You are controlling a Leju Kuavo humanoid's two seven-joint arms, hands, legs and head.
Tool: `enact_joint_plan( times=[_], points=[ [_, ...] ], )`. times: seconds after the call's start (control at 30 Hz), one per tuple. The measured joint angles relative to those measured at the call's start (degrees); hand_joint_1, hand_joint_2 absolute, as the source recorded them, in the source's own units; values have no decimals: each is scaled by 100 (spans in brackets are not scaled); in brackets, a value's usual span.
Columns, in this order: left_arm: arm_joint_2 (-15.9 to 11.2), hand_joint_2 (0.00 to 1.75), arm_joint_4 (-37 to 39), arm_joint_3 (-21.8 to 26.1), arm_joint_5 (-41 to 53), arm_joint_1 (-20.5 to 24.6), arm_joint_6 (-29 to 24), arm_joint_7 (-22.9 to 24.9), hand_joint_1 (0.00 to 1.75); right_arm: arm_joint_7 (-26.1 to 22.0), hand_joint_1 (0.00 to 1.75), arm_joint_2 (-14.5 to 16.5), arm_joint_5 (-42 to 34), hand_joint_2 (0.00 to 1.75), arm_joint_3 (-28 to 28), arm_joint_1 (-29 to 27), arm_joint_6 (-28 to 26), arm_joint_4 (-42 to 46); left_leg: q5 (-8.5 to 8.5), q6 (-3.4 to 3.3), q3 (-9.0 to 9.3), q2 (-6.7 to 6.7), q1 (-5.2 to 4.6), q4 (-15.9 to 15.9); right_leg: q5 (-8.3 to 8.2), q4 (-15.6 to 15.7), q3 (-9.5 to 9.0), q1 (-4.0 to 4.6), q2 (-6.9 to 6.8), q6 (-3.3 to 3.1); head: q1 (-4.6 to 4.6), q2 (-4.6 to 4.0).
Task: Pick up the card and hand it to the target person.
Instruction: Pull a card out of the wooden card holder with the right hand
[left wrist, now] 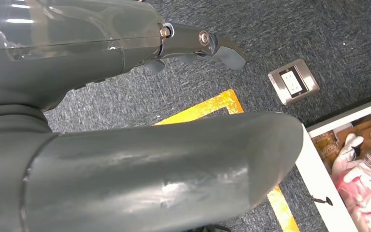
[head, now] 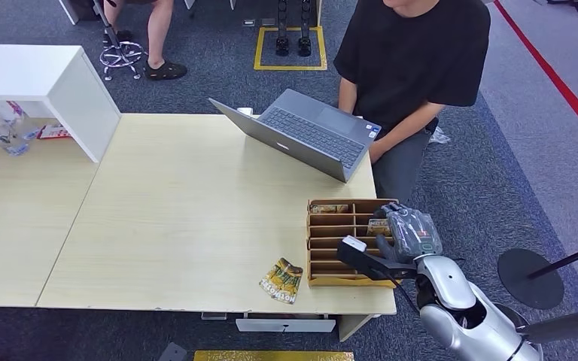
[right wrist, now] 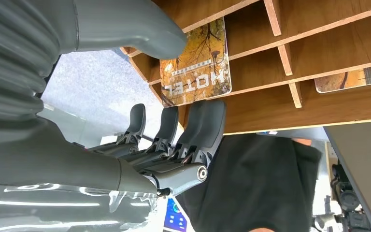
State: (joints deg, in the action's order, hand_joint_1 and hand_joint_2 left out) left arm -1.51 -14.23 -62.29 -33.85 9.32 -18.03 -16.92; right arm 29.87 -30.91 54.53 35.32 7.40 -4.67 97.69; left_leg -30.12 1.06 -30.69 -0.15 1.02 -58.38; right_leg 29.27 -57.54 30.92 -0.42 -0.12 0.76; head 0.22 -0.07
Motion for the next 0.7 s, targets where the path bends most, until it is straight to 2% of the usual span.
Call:
enact_joint_plan(
  times=[0.33, 0.7],
  points=[
    [0, 0, 0, 0, 20, 4, 0, 2, 0, 22, 120, 11, 159, 175, 49, -6, 9, -94, 0, 0, -1, 0, 0, 0, 0, 0, 0, 0, 0, 0, 0, 0],
    [0, 0, 0, 0, 32, 11, 0, 2, 0, 19, 120, 32, 224, 175, 78, 38, 75, -159, 0, 0, 0, 0, 0, 0, 0, 0, 0, 0, 0, 0, 2, 0]
  ],
)
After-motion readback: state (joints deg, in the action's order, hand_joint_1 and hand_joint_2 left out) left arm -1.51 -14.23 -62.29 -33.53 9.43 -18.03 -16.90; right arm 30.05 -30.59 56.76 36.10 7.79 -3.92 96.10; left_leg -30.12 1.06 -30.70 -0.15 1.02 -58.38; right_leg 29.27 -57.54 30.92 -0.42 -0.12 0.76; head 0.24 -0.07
